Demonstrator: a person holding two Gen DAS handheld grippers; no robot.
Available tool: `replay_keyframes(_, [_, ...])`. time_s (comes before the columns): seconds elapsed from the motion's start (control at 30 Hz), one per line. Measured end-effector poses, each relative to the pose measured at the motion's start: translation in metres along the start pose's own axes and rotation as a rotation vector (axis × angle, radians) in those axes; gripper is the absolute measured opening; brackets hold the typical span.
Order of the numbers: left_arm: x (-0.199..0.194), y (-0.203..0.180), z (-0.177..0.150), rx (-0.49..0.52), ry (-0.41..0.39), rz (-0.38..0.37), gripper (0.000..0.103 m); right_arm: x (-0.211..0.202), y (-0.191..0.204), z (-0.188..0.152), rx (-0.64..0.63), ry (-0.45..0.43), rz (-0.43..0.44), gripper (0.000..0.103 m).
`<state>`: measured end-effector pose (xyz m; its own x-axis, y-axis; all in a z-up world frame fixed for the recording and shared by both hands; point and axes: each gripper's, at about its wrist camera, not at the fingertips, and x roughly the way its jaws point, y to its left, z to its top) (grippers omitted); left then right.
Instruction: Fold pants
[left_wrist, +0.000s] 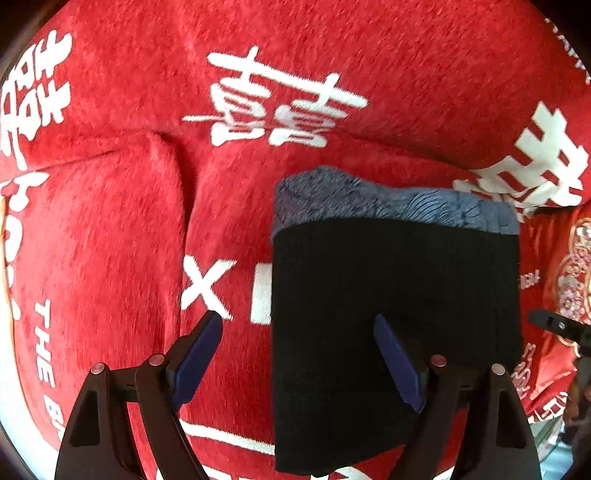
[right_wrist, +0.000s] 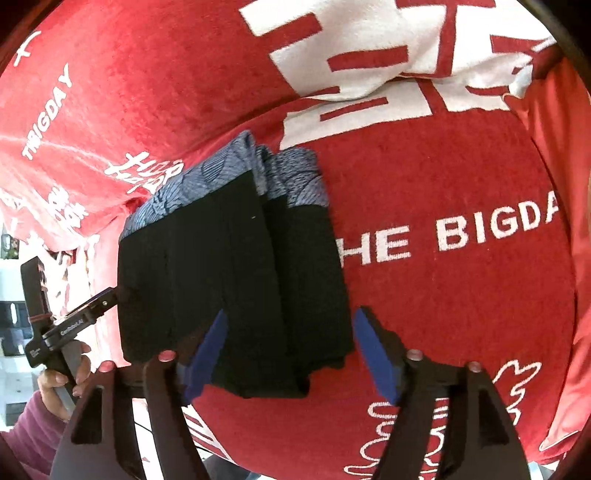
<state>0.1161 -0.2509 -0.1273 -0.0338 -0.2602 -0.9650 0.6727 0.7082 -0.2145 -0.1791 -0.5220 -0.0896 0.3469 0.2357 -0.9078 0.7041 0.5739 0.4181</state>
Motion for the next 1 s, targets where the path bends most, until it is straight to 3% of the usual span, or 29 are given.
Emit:
replay_keyframes(0.13, [0.004,-0.001,0.007,0.024,0.051,-0.134,0.085,0.007,-0.013,0.007,0.034,0.02,0.092,0.079])
replay_keyframes(0.27, [0.007,-0.002,0.014,0.069,0.051,-0.143,0.085,0.017,-0.024,0.014,0.037,0.033,0.194,0.08])
replay_keyframes(0.43, [0.022,0.018,0.019,-0.005,0.092,-0.246,0.085,0.03,-0.035,0.021,0.022,0.072,0.263,0.081])
replay_keyframes(0.63, [0.046,0.005,0.012,0.065,0.15,-0.267,0.085,0.051,-0.048,0.025,0.025,0.129,0.322,0.081])
replay_keyframes(0.77, [0.056,0.001,0.015,0.032,0.144,-0.312,0.086,0.061,-0.044,0.028,-0.017,0.149,0.372,0.083])
replay_keyframes(0.83, [0.064,-0.002,0.016,0.016,0.141,-0.304,0.096,0.065,-0.041,0.032,-0.032,0.153,0.398,0.083])
replay_keyframes(1.0, [0.076,-0.013,0.019,-0.02,0.148,-0.302,0.099,0.077,-0.041,0.043,0.001,0.153,0.442,0.083])
